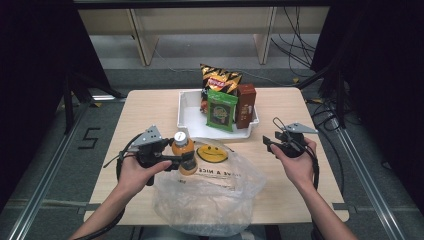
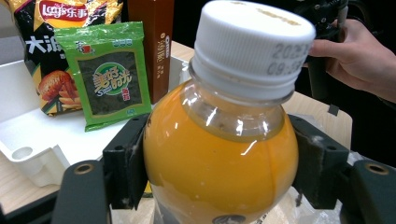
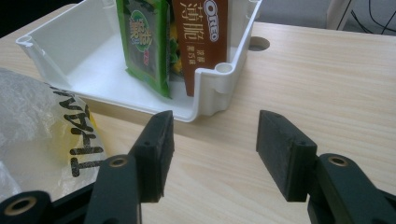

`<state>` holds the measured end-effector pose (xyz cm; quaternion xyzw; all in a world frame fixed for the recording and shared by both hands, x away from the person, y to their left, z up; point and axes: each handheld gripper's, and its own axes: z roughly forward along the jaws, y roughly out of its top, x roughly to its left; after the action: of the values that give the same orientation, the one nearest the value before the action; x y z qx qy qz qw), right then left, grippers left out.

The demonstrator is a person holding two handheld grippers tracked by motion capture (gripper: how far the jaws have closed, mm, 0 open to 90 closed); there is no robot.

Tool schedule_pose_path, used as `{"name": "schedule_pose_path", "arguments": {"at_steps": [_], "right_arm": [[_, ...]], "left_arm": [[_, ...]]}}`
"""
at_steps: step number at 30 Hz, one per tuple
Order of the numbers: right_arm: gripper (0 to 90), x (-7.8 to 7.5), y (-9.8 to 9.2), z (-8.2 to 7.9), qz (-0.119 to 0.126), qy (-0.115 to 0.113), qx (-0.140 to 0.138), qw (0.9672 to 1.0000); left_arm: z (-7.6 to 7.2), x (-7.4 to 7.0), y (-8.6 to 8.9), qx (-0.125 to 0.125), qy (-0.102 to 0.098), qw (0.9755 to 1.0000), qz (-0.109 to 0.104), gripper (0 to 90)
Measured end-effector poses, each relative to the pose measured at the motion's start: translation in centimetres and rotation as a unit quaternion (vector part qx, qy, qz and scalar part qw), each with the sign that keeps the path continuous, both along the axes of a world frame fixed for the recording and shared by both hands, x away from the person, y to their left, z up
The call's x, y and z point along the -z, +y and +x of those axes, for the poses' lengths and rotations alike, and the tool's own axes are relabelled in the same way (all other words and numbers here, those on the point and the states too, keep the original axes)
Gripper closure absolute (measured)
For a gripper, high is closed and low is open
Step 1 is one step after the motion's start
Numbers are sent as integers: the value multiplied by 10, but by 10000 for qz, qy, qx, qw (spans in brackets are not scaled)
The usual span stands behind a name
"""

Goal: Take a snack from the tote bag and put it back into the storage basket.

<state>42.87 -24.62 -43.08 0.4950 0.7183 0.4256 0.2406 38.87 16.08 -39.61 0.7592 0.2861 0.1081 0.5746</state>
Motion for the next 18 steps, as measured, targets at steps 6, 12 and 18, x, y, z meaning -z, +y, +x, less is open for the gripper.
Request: {"name": "schedule_pose_path", "arguments": {"at_steps": [6, 12, 18], "right_arm": [[469, 0, 0, -1, -6, 80, 4, 10000], [469, 0, 3, -2, 116, 250, 107, 9996], [469, 2, 3, -1, 76, 98, 91, 9999]], "left_arm": [[4, -1, 1, -5, 11, 10000, 26, 300], [9, -2, 1, 46, -5, 10000, 31, 300], [13, -4, 1, 85, -32, 10000, 40, 300]]}}
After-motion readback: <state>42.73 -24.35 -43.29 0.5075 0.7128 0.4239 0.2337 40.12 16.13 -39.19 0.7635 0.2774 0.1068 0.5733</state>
